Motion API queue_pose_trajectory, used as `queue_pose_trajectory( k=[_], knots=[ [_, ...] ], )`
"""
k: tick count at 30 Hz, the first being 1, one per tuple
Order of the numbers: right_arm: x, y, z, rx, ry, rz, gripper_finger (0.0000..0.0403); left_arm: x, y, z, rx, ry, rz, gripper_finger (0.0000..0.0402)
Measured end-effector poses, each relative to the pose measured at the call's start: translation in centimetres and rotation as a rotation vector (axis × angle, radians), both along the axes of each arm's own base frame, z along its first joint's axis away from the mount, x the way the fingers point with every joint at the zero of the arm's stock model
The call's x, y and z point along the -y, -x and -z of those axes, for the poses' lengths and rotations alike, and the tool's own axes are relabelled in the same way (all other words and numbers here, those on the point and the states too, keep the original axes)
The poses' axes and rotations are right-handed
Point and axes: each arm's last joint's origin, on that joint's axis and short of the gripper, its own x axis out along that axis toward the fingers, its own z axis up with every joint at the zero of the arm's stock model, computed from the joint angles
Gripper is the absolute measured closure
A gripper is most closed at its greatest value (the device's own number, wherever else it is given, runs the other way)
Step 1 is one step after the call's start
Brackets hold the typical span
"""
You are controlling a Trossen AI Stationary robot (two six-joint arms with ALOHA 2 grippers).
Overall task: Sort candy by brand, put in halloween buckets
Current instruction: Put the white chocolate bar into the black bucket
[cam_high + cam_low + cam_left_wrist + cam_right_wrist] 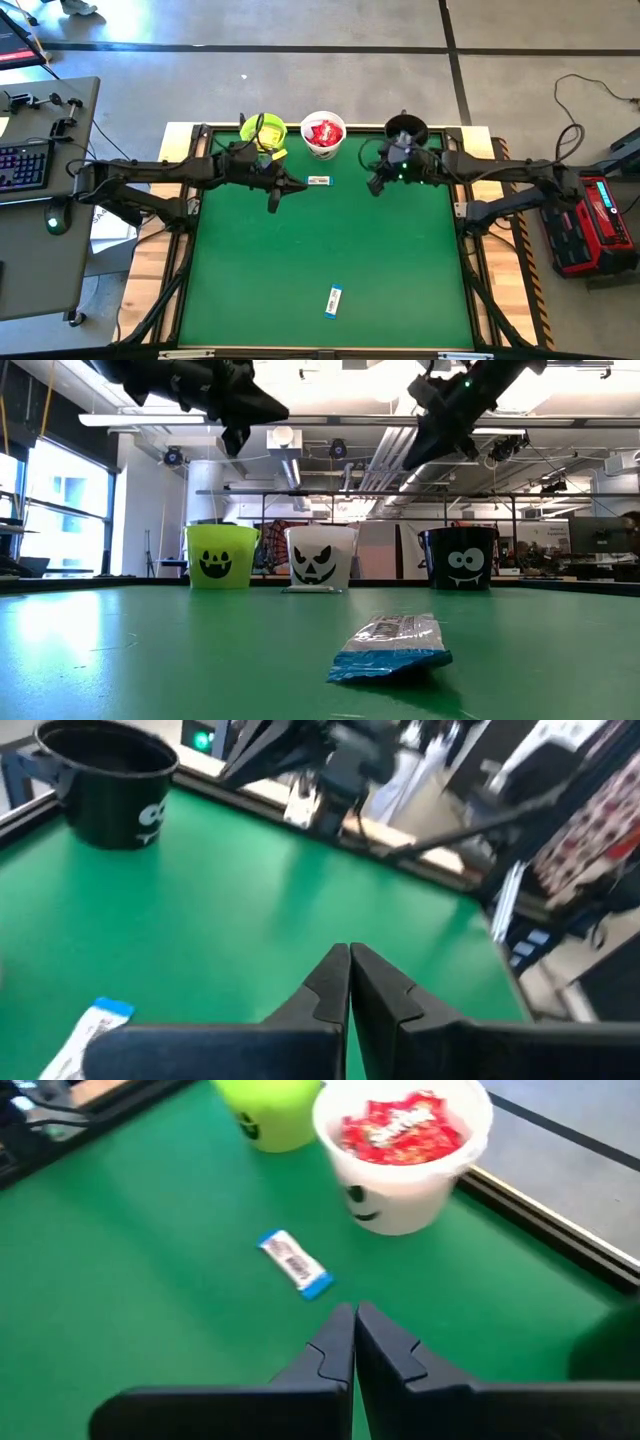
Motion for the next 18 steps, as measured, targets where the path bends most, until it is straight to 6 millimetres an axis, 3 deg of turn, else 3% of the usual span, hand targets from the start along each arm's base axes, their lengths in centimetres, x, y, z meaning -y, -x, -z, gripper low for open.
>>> queue_pose_trajectory(
  k=[11, 18],
  knots=[
    [-2.8, -0.5, -0.1, 0.018, 0.005, -0.04, 0.0402, -0.3, -0.4, 1.3, -0.142, -0.06, -0.03, 0.0399],
    [-3.3, -0.5, 0.0, 0.016, 0.002, -0.058, 0.0403, -0.6, -1.4, 3.4, -0.241, -0.064, -0.015, 0.0364]
  ],
)
